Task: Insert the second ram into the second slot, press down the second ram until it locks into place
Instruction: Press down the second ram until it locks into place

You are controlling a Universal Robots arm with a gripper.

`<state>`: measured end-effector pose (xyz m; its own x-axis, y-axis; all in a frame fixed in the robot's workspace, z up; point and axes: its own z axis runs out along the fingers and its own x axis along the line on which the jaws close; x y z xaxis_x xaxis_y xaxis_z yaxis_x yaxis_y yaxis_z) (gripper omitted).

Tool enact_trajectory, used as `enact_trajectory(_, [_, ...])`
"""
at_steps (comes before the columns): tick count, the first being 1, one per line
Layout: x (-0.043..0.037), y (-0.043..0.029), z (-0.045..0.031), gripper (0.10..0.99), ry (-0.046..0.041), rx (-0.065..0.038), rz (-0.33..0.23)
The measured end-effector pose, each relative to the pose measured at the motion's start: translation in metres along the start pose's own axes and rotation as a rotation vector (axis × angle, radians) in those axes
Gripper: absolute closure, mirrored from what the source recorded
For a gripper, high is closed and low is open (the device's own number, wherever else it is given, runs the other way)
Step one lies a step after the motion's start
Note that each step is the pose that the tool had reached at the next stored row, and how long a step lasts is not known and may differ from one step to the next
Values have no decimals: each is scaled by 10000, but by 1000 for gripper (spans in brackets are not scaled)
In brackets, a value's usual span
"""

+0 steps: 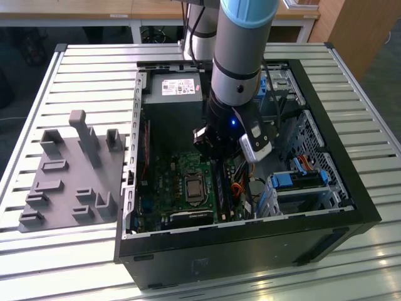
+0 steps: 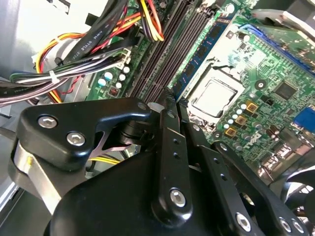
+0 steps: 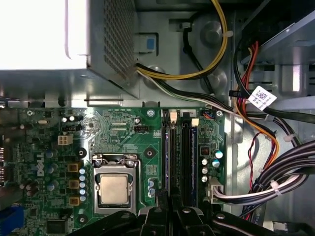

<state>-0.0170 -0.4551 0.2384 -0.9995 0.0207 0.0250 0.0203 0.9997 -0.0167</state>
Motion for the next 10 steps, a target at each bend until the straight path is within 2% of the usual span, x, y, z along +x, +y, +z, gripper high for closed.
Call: enact_trajectory(10, [-6,0,59,949,30,-10,-2])
